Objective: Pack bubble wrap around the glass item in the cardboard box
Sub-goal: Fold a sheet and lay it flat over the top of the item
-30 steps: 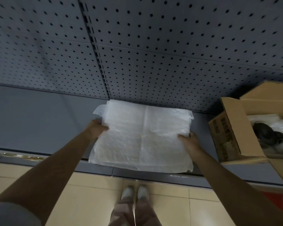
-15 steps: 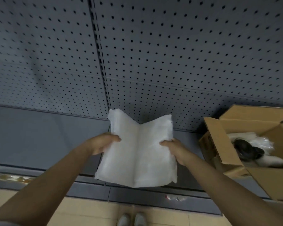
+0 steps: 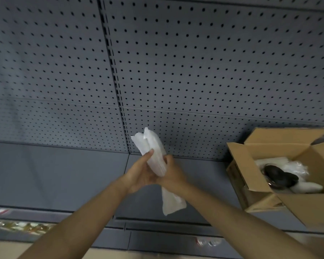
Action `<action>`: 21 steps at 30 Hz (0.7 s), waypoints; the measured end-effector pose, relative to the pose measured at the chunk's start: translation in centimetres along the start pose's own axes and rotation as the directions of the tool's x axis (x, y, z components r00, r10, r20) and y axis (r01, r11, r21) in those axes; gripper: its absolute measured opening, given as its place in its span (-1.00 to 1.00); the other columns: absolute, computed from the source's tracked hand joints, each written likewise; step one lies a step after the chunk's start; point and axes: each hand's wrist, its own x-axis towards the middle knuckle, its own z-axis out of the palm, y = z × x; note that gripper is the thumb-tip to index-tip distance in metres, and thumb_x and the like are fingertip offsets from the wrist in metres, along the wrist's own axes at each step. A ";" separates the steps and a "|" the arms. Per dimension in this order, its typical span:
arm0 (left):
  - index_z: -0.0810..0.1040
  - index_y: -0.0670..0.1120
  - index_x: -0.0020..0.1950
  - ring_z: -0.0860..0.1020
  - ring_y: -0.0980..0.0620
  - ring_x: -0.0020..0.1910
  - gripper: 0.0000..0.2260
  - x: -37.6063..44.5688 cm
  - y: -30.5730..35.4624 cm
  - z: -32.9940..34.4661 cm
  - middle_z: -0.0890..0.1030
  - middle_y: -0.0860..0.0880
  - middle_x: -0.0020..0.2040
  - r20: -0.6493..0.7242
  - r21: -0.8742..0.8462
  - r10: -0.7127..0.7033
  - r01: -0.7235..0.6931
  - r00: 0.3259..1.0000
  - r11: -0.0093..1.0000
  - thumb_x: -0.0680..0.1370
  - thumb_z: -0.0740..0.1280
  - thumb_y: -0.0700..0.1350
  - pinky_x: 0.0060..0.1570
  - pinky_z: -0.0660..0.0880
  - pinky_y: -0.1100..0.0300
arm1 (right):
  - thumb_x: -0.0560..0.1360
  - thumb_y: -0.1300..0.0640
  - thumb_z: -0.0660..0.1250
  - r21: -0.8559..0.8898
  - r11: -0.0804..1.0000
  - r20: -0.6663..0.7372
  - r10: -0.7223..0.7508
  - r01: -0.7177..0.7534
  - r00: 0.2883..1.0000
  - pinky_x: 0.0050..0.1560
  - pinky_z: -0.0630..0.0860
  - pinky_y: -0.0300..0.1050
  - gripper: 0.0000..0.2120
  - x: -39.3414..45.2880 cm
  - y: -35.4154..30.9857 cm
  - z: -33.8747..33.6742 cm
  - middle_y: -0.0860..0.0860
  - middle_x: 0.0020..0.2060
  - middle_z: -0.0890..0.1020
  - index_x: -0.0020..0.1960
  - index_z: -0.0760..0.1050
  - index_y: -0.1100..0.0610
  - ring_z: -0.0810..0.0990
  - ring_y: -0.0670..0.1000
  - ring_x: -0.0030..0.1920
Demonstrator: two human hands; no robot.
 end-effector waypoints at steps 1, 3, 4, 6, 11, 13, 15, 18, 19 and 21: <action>0.41 -0.14 0.41 0.44 -0.23 0.37 -0.42 -0.2 -0.1 -0.1 0.49 -0.24 0.36 -0.004 -0.024 0.006 -0.006 1.000 1.000 0.56 0.14 0.25 0.40 0.30 -0.21 | 0.44 0.14 0.41 -0.045 0.999 -0.035 -0.017 0.015 0.999 -0.09 0.57 -0.11 -0.50 0.0 0.2 -0.1 0.02 0.12 0.54 0.28 0.26 0.09 0.56 0.03 0.04; 0.36 -0.14 0.44 0.47 -0.26 0.33 -0.35 -0.6 -0.2 -0.9 0.49 -0.26 0.35 -0.035 -0.114 0.037 -0.041 0.999 0.993 0.54 0.11 0.31 0.37 0.33 -0.21 | 0.51 0.19 0.28 -0.135 0.989 -0.075 -0.070 0.059 0.995 -0.11 0.53 -0.11 -0.58 -0.5 0.7 -0.9 0.07 0.13 0.56 0.32 0.26 0.09 0.56 0.05 0.01; 0.33 -0.13 0.46 0.48 -0.28 0.31 -0.32 -0.9 -0.2 -1.6 0.49 -0.28 0.35 -0.052 -0.174 0.059 -0.067 0.997 0.983 0.52 0.13 0.33 0.35 0.36 -0.21 | 0.53 0.20 0.24 -0.204 0.974 -0.073 -0.111 0.094 0.991 -0.11 0.51 -0.10 -0.62 -0.8 1.3 -1.4 0.09 0.13 0.56 0.33 0.26 0.08 0.55 0.05 -0.02; 0.31 -0.12 0.46 0.51 -0.28 0.29 -0.31 -1.6 -0.2 -3.1 0.50 -0.29 0.33 -0.087 -0.273 0.090 -0.111 0.992 0.956 0.50 0.16 0.33 0.28 0.43 -0.20 | 0.56 0.23 0.17 -0.368 0.912 -0.014 -0.203 0.184 0.979 -0.05 0.50 -0.08 -0.61 -1.6 2.6 -2.5 0.12 0.18 0.54 0.37 0.24 0.06 0.54 0.07 0.00; 0.50 -0.16 0.33 0.57 -0.23 0.21 -0.43 -3.0 -1.1 -4.9 0.58 -0.25 0.25 -0.073 -0.108 -0.018 0.010 0.997 0.994 0.57 0.12 0.25 0.15 0.55 -0.14 | 0.22 0.44 0.46 -0.669 0.415 0.274 -0.633 0.616 0.724 0.32 0.44 0.03 -0.34 -2.3 6.5 -3.6 0.01 0.24 0.59 0.27 0.50 0.09 0.47 0.04 0.25; 0.49 -0.20 0.33 0.59 -0.21 0.19 -0.56 -3.1 -1.7 -4.8 0.61 -0.24 0.21 -0.090 0.021 -0.053 0.055 0.995 0.998 0.57 0.29 0.06 0.19 0.53 -0.10 | 0.09 0.42 0.54 -0.666 0.346 0.341 -0.647 0.661 0.682 0.29 0.44 0.06 -0.32 -2.0 7.7 -3.5 -0.02 0.20 0.62 0.17 0.55 0.08 0.44 -0.01 0.23; 0.50 -0.27 0.30 0.65 -0.18 0.04 -0.51 -3.0 -2.3 -4.8 0.66 -0.24 0.09 -0.162 0.102 -0.077 0.094 0.984 0.990 0.42 0.45 -0.11 0.15 0.55 -0.08 | 0.24 0.31 0.50 -0.587 0.437 0.405 -0.570 0.681 0.715 0.38 0.37 0.14 -0.40 -2.3 7.9 -3.4 -0.05 0.32 0.52 0.25 0.51 0.05 0.30 -0.04 0.34; 0.54 -0.32 0.23 0.68 -0.14 -0.12 -0.58 -2.8 -3.2 -5.4 0.69 -0.22 -0.06 -0.226 0.126 -0.083 0.114 0.971 0.985 0.40 0.42 -0.20 0.01 0.61 -0.01 | 0.43 -0.29 0.30 -0.544 0.700 0.368 -0.296 0.462 0.881 0.52 -0.19 -0.07 -0.30 -3.6 8.5 -3.8 -0.21 0.53 -0.04 0.48 0.15 -0.19 -0.17 -0.17 0.48; 0.55 -0.32 0.20 0.68 -0.14 -0.14 -0.64 -2.9 -3.3 -5.7 0.69 -0.23 -0.07 -0.239 0.119 -0.085 0.116 0.967 0.986 0.44 0.40 -0.22 -0.06 0.63 0.03 | 0.41 -0.40 0.21 -0.524 0.767 0.347 -0.203 0.369 0.915 0.49 -0.22 -0.08 -0.24 -4.2 9.1 -4.0 -0.26 0.51 -0.21 0.50 0.00 -0.26 -0.25 -0.18 0.46; 0.54 -0.33 0.21 0.67 -0.20 -0.05 -0.59 -3.1 -3.4 -6.4 0.68 -0.27 0.01 -0.254 0.114 -0.085 0.117 0.963 0.987 0.40 0.42 -0.21 -0.03 0.61 0.01 | 0.37 -0.50 0.07 -0.386 0.899 0.248 -0.115 0.207 0.962 0.50 -0.13 -0.03 -0.24 -4.8 10.2 -3.7 -0.27 0.50 -0.28 0.47 -0.14 -0.35 -0.24 -0.15 0.48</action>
